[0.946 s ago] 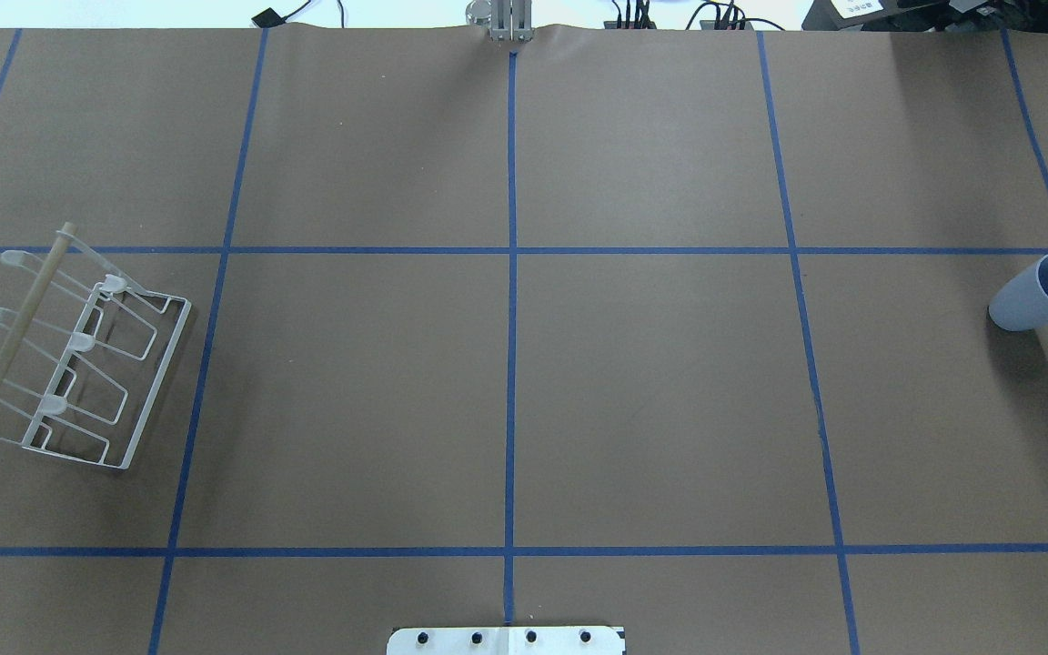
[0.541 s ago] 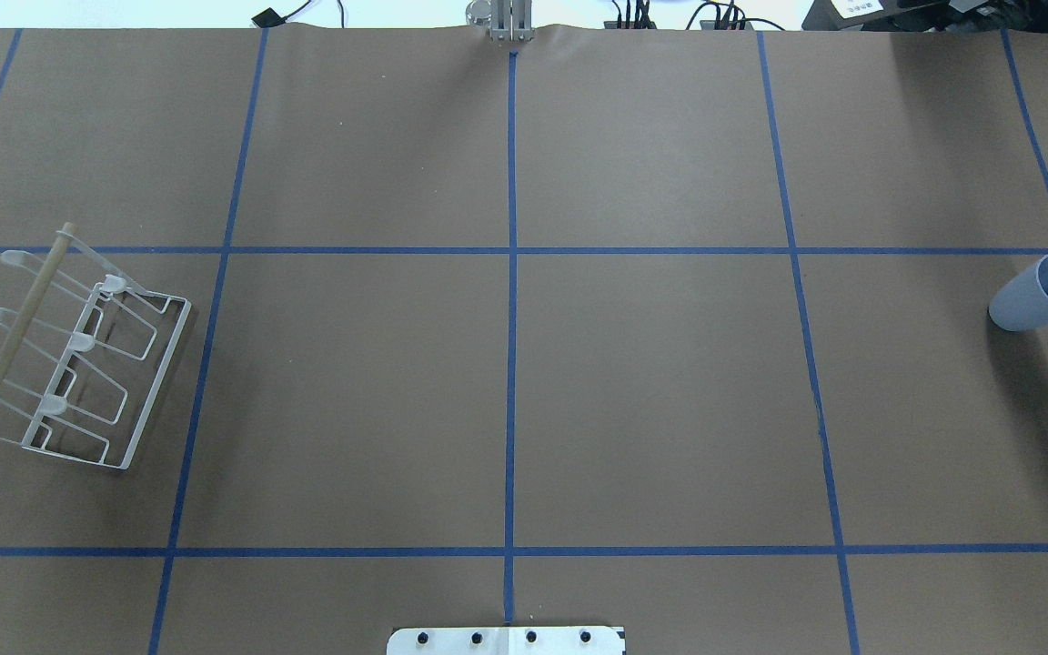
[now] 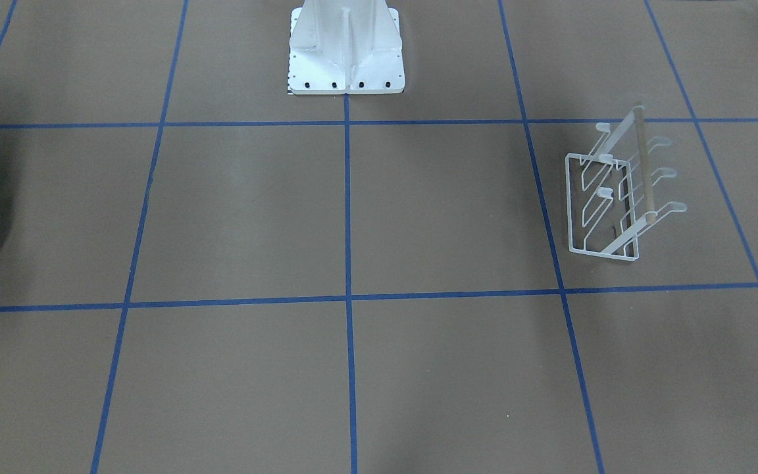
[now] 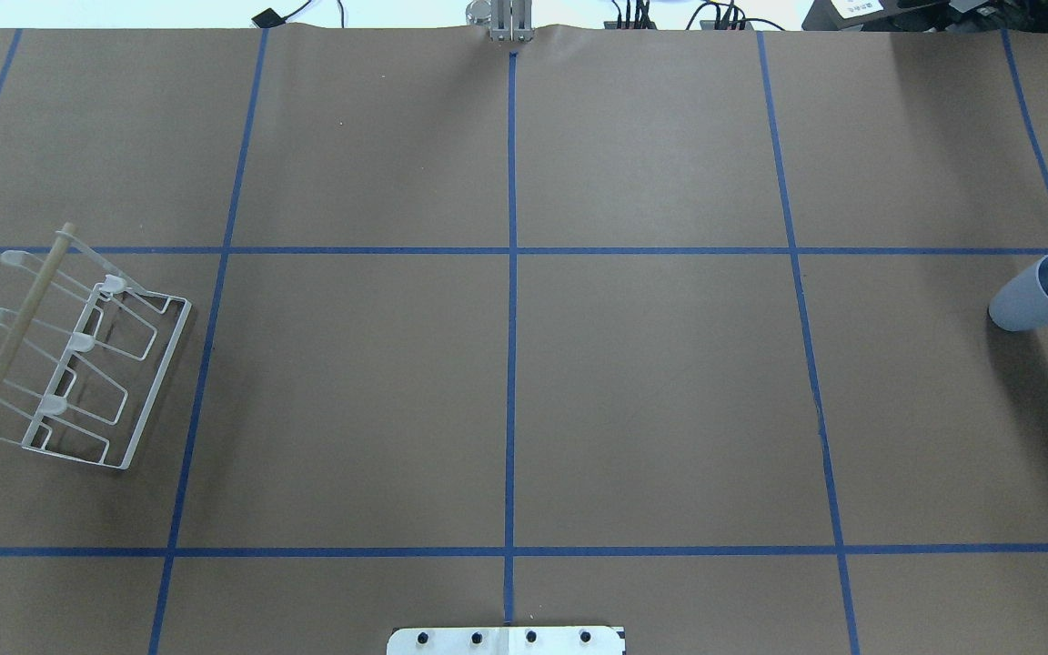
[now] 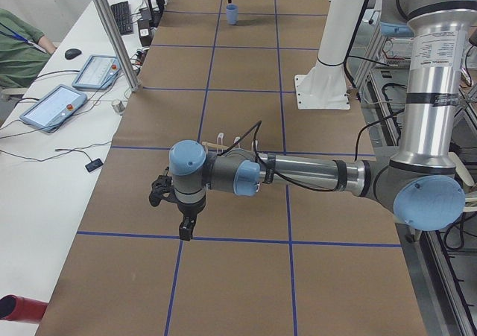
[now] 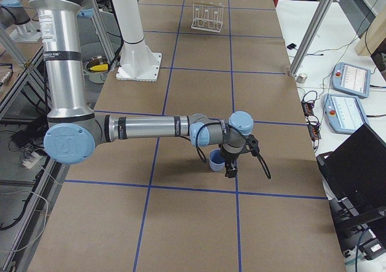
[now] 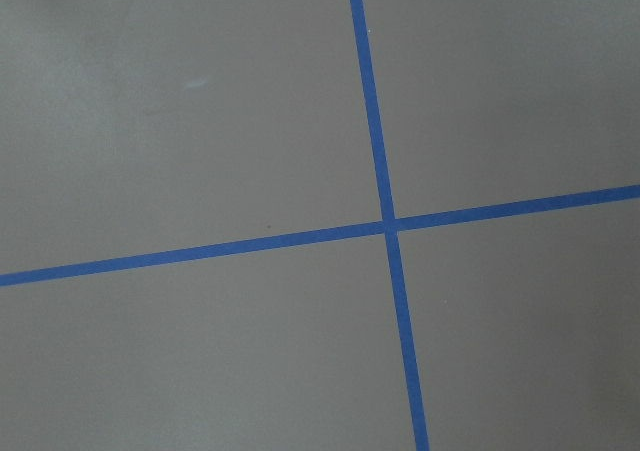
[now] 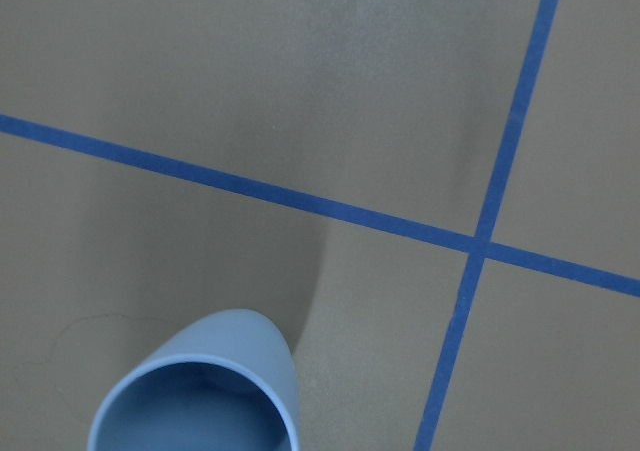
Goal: Hang cup on cup holder
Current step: 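Lower the right gripper over the light blue cup lying on its side, then close the right gripper on the cup's base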
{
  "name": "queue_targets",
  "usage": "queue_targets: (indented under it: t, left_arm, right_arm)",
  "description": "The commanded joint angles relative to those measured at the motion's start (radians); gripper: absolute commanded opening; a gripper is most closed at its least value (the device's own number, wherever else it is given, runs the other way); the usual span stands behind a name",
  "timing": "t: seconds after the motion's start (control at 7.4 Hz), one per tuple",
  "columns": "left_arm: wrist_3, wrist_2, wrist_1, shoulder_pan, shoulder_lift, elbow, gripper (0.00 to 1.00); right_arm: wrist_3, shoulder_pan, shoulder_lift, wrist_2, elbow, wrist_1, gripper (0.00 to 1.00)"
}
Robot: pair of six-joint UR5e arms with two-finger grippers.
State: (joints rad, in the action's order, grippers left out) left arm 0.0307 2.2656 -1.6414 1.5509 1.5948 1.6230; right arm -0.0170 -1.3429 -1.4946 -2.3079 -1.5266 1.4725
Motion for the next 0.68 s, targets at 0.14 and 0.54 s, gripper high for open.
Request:
queue_targets:
  t: [0.14,0.54]
  left_arm:
    - [0.0,0.0,0.002,0.0,0.001,0.002,0.98]
    - [0.003,0.0,0.0,0.0,0.001,0.003,0.98]
  right_arm:
    - [-0.003,0.033,0.002,0.002,0.02,-0.004,1.0]
    - [0.005,0.062,0.002,0.002,0.028,-0.004,0.65]
